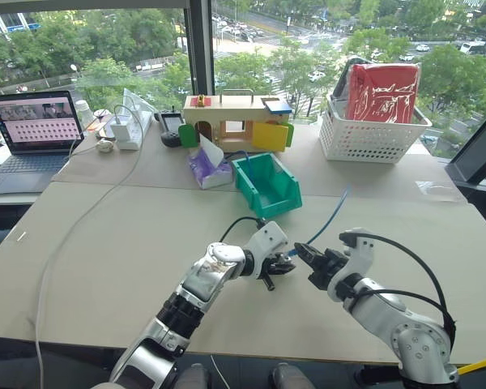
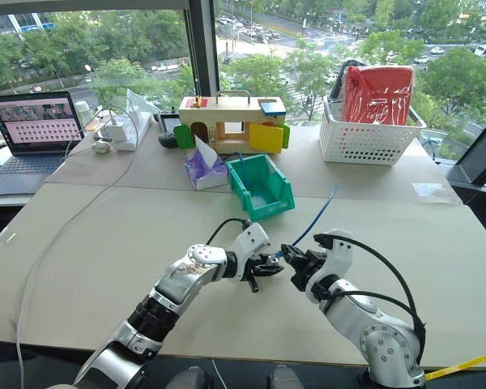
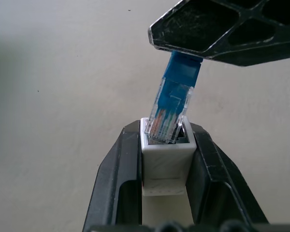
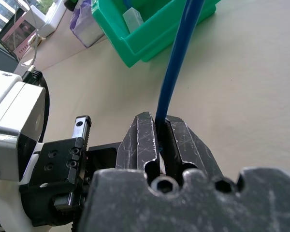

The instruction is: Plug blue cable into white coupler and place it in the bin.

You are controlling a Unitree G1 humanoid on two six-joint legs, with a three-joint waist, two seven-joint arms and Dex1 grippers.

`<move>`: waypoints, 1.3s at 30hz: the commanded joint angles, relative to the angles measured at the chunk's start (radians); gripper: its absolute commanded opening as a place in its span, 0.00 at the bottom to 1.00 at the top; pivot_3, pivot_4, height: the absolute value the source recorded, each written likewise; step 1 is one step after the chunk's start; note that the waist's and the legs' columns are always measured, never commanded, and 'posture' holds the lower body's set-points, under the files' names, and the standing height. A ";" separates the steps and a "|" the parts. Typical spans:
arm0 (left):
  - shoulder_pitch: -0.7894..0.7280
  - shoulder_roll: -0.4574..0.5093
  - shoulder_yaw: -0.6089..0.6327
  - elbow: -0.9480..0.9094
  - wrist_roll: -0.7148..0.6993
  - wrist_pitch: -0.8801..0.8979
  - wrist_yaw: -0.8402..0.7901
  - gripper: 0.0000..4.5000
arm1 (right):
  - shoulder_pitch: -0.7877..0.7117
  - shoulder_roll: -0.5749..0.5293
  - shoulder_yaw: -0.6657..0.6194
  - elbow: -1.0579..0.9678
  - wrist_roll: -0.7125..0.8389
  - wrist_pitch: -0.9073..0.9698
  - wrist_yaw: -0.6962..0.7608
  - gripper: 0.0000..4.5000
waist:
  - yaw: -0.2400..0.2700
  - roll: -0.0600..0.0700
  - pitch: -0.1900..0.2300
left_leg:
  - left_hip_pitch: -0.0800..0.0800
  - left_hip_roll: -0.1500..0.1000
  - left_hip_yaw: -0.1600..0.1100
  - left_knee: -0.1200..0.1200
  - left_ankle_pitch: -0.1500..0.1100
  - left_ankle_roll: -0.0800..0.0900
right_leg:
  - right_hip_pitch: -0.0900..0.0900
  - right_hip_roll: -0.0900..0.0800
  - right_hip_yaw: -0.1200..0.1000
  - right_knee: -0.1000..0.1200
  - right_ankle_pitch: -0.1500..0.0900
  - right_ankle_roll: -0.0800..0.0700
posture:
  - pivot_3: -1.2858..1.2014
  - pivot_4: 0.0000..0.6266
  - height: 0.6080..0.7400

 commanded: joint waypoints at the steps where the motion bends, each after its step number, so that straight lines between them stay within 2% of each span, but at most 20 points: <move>1: 0.007 0.003 -0.037 0.016 0.004 0.017 -0.015 0.15 | 0.012 -0.006 0.014 -0.024 0.007 0.037 0.020 0.00 | 0.000 0.000 0.000 | 0.000 0.000 0.000 0.000 0.000 0.000 | 0.000 0.000 0.000 0.000 0.000 0.000 | 0.52 0.24 0.84; 12: -0.006 0.016 -0.070 0.028 0.002 0.012 -0.062 0.15 | -0.002 -0.028 0.047 -0.051 -0.095 0.051 0.051 0.00 | 0.000 0.000 0.000 | 0.000 0.000 0.000 0.000 0.000 0.000 | 0.000 0.000 0.000 0.000 0.000 0.000 | 0.52 0.24 0.84; 39: -0.001 0.017 -0.074 0.034 -0.004 0.007 -0.092 0.15 | 0.057 -0.033 0.011 -0.085 -0.109 0.072 0.069 0.00 | 0.004 0.000 -0.002 | 0.000 0.000 0.000 0.000 0.000 0.000 | 0.000 0.000 0.000 0.000 -0.001 0.000 | 0.52 0.24 0.84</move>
